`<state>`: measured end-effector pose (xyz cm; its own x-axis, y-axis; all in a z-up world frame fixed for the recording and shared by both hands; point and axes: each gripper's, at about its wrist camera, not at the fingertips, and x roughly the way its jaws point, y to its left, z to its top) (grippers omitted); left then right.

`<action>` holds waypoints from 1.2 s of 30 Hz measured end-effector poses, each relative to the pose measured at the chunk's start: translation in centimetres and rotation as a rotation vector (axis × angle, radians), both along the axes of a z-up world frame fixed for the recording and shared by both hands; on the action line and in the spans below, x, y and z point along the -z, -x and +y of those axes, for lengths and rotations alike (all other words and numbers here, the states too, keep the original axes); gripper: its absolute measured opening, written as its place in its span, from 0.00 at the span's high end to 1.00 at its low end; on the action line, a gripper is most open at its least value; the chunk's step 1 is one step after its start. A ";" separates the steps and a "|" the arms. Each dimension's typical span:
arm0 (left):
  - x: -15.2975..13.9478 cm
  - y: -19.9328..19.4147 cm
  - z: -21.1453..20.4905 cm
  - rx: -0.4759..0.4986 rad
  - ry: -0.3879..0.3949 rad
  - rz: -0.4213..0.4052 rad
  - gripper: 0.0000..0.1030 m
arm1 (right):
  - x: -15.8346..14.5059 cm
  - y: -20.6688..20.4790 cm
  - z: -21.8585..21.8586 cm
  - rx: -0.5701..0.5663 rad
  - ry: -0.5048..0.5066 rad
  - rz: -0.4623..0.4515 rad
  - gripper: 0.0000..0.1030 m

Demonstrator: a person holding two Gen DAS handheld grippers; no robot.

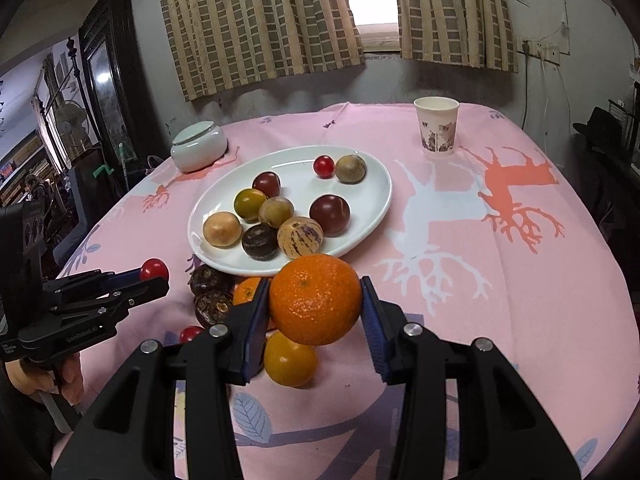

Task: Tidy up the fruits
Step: 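Carry the tomato and tangerine onto the white plate and release both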

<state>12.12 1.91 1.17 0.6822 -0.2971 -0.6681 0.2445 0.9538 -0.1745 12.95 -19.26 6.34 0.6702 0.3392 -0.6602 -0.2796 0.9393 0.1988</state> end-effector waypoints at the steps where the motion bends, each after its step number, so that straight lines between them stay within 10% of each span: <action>1: -0.4 0.0 -0.1 -0.002 0.000 -0.004 0.71 | -0.4 -0.1 0.2 -0.005 0.005 -0.003 0.57; 22: -0.9 -10.8 -1.4 -0.093 -0.041 0.063 0.70 | 0.8 -10.7 6.4 -0.043 0.064 0.019 0.56; 26: -0.7 -11.2 -1.0 -0.136 -0.049 0.041 0.48 | 1.7 -11.7 6.1 -0.010 0.032 0.072 0.55; 36: -2.4 -8.1 0.0 -0.131 -0.022 0.017 0.38 | -0.9 -8.4 3.0 0.029 -0.019 -0.001 0.42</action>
